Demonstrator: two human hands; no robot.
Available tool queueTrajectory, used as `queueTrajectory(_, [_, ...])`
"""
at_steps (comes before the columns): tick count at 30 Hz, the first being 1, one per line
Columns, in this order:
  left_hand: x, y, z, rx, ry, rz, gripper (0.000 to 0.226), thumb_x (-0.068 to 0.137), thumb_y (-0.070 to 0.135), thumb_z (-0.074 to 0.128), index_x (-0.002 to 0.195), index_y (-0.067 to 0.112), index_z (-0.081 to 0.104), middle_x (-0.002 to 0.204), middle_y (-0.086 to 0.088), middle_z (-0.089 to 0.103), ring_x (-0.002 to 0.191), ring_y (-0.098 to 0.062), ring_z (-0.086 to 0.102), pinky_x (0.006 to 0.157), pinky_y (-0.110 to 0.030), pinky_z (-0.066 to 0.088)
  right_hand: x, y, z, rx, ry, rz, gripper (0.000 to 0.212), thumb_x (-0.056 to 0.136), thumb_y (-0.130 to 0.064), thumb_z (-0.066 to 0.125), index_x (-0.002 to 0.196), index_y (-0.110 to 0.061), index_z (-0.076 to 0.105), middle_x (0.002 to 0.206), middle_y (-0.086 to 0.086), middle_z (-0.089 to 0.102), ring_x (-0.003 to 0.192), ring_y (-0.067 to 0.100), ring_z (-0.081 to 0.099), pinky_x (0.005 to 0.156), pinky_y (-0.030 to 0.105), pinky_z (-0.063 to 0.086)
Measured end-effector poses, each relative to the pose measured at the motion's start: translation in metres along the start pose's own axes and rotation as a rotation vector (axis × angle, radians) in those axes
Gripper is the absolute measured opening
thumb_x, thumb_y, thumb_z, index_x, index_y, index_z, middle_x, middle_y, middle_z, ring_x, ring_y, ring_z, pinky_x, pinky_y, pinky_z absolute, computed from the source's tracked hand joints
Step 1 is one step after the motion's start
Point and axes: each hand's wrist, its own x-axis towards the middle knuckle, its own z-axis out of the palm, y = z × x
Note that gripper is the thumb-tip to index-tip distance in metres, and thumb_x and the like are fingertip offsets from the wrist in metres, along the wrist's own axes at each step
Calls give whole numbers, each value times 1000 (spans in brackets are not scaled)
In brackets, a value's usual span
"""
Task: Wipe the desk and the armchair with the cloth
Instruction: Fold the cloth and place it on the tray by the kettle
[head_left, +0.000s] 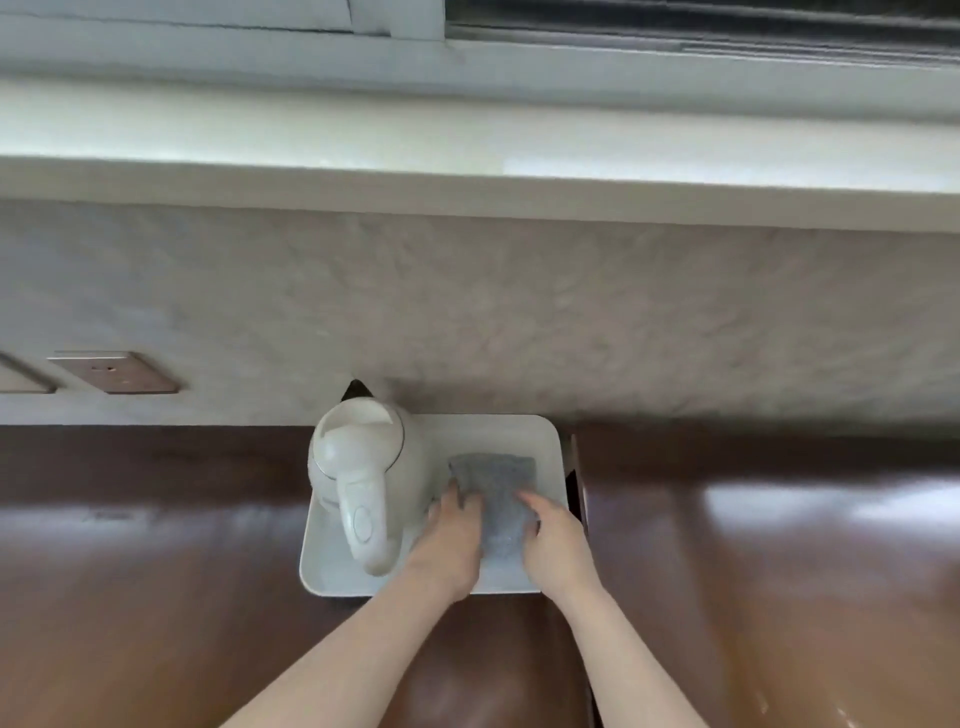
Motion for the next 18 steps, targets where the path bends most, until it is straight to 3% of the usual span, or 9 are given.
queueTrajectory(2, [16, 3, 4, 83, 32, -60, 77, 93, -4, 56, 156, 9, 15, 167, -18, -8, 154, -34, 9, 121, -34, 27, 17, 5, 6, -115, -46, -30, 58, 95, 3, 43, 148, -18, 46, 156, 10, 38, 145, 22, 36, 116, 25, 28])
queueTrajectory(5, [36, 3, 15, 185, 43, -22, 90, 92, -4, 58, 160, 8, 0, 168, -16, -11, 156, -32, -8, 125, -36, 18, 34, 11, 13, -276, -98, -153, 63, 99, -5, 47, 156, -23, 30, 166, 5, 18, 154, 18, 14, 122, 23, 13])
queueTrajectory(10, [61, -3, 19, 316, -62, -8, 94, 102, 21, 57, 159, 9, -17, 168, -14, -16, 155, -33, -16, 127, -38, 10, 52, 14, 21, -503, -249, -170, 85, 100, -19, 54, 159, -18, -7, 168, 7, -12, 155, 23, -11, 125, 32, -1])
queueTrajectory(14, [74, -1, 20, 273, -92, -47, 105, 98, 26, 65, 158, 8, -20, 168, -14, -18, 155, -30, -16, 126, -36, 15, 63, 10, 16, -584, -291, -141, 105, 92, -32, 66, 158, -19, -15, 166, 4, -21, 153, 22, -19, 124, 37, -8])
queueTrajectory(18, [75, 3, 20, 254, -76, -71, 110, 96, 26, 68, 157, 9, -22, 168, -12, -20, 155, -29, -17, 125, -36, 21, 65, 7, 14, -569, -308, -121, 112, 89, -31, 71, 157, -18, -18, 164, 2, -27, 151, 19, -25, 123, 35, -11])
